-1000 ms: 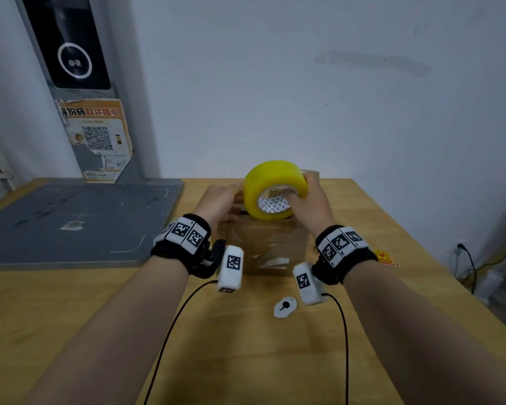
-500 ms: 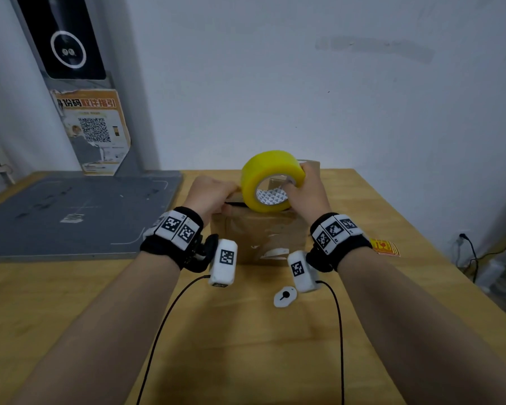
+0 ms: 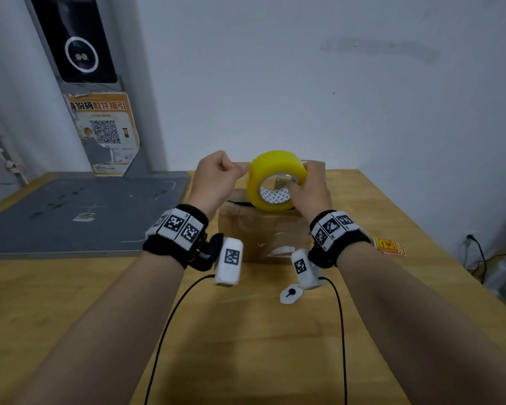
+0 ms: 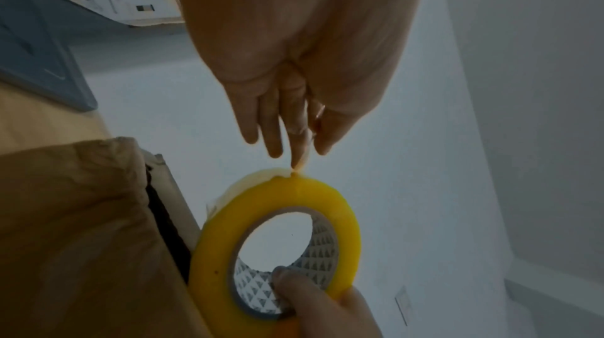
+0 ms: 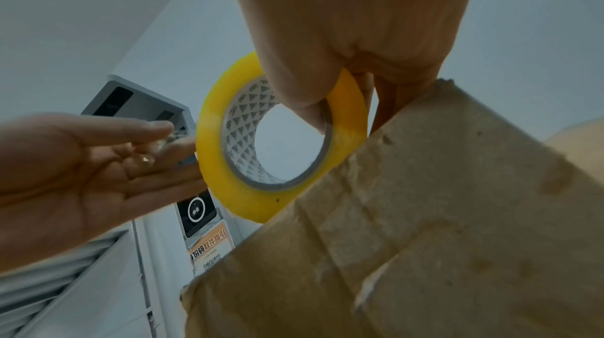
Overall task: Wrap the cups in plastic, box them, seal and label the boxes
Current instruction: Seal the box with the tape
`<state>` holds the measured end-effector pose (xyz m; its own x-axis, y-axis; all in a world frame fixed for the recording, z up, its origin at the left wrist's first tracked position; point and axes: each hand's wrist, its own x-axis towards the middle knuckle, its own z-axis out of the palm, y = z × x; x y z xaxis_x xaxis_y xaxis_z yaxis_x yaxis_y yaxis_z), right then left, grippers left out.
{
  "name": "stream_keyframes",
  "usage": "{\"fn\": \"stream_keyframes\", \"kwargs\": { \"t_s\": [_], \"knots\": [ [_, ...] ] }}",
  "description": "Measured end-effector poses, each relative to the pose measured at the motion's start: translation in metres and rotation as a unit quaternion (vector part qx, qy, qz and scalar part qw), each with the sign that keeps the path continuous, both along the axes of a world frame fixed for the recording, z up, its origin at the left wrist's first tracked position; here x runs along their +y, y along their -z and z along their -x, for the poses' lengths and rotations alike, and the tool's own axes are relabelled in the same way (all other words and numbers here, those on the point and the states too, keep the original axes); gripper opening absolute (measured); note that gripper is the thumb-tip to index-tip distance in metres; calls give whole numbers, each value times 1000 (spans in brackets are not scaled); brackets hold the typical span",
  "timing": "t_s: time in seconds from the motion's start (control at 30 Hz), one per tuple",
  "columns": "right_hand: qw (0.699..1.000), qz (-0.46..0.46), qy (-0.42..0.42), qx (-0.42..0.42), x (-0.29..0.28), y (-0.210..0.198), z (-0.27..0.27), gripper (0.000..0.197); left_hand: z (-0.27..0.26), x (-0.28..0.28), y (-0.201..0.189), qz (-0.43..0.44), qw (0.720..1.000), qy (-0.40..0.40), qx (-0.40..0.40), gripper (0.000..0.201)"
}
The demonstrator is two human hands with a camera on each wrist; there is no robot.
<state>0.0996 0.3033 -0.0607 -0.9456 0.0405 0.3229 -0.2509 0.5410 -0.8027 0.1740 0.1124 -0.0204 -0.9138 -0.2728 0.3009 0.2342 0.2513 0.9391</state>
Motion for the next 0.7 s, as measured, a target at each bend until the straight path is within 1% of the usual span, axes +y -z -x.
{"fn": "stream_keyframes", "kwargs": {
  "t_s": [0.13,0.27,0.37,0.43,0.53,0.6,0.67,0.7],
  "knots": [
    [1000,-19,7,3,-5,-1,-1,30,-10,-2,0,-3,999,-19,25,37],
    [999,-50,5,14,-12,-6,-4,37,-24,-1,-7,-1,999,1,52,35],
    [998,-69,4,13,-13,-9,-2,36,-27,0,-8,-1,998,-2,56,40],
    [997,-78,7,9,-13,-11,-2,35,-28,0,-8,-18,998,2,53,40],
    [994,-105,14,18,-17,-12,-5,34,-34,7,-14,-54,995,42,71,40],
    [990,-132,19,41,-21,-11,-6,32,-36,17,-21,-54,991,75,94,41],
    [990,-129,16,52,-22,-11,-7,31,-34,23,-27,-57,988,95,105,40],
    [991,-124,12,51,-21,-11,-7,31,-32,23,-29,-74,986,102,107,39]
  ]
}}
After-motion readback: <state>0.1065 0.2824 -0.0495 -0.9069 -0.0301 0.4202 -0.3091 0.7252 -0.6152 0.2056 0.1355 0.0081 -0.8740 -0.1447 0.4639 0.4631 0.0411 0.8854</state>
